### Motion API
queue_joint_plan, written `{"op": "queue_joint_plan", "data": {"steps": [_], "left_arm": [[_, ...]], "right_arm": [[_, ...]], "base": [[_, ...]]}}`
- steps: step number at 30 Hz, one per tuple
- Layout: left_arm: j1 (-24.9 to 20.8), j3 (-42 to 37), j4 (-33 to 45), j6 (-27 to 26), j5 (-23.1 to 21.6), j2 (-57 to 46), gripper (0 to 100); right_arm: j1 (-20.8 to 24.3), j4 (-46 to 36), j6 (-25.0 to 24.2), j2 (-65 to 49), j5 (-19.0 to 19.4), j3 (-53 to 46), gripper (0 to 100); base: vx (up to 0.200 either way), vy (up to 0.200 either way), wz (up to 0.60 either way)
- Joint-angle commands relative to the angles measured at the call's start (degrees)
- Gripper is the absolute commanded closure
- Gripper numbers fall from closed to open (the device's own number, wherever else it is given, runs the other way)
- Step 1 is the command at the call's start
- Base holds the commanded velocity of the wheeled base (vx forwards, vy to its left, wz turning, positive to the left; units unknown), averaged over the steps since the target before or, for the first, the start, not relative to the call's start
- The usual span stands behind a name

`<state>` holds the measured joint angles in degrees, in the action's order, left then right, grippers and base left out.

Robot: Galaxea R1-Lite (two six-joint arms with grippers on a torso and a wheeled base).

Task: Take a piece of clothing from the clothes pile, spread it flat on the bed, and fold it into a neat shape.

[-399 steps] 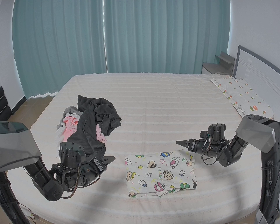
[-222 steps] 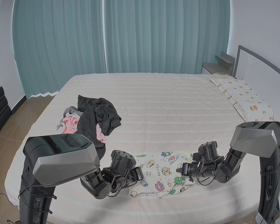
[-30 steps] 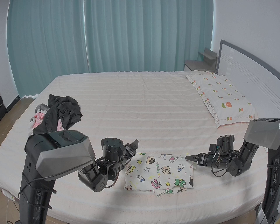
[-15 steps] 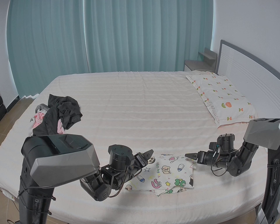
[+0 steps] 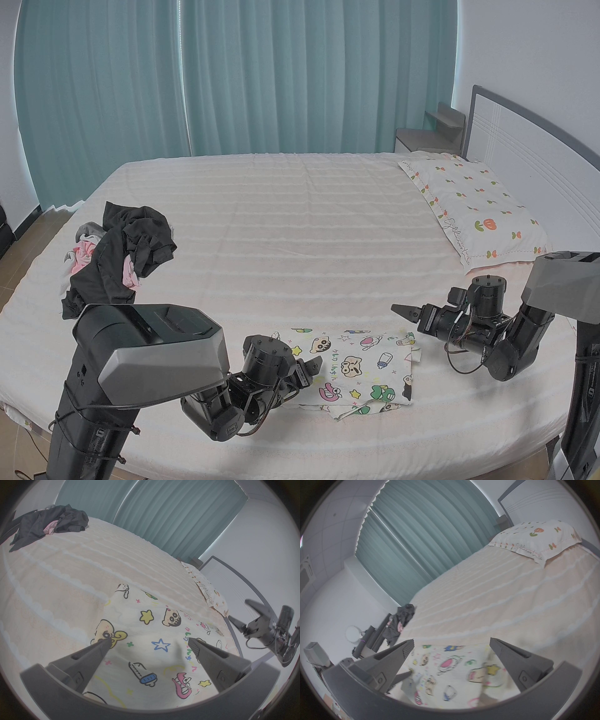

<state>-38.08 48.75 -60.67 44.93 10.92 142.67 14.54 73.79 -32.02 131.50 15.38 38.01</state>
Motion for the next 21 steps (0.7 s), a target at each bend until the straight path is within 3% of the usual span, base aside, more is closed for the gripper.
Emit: {"op": "queue_joint_plan", "data": {"steps": [1, 9, 14, 21], "left_arm": [[-0.3, -0.2, -0.1, -0.3, 0.6, 0.8, 0], [-0.1, -1.1, -0.1, 0.0, 0.7, 0.6, 0], [-0.2, -1.5, 0.0, -0.3, 0.6, 0.7, 0], [-0.3, -2.0, -0.1, -0.5, 0.7, 0.7, 0]], "right_arm": [[4.5, 2.6, -3.8, 0.5, -0.3, -2.3, 0], [6.8, 1.7, -9.0, 4.3, 0.5, -1.4, 0], [9.5, -4.1, -9.6, 6.2, -0.1, 0.7, 0], [8.1, -14.9, -9.0, 5.6, -1.5, 4.9, 0]], "base": [[0.000, 0.000, 0.00], [0.000, 0.000, 0.00], [0.000, 0.000, 0.00], [0.000, 0.000, 0.00]]}}
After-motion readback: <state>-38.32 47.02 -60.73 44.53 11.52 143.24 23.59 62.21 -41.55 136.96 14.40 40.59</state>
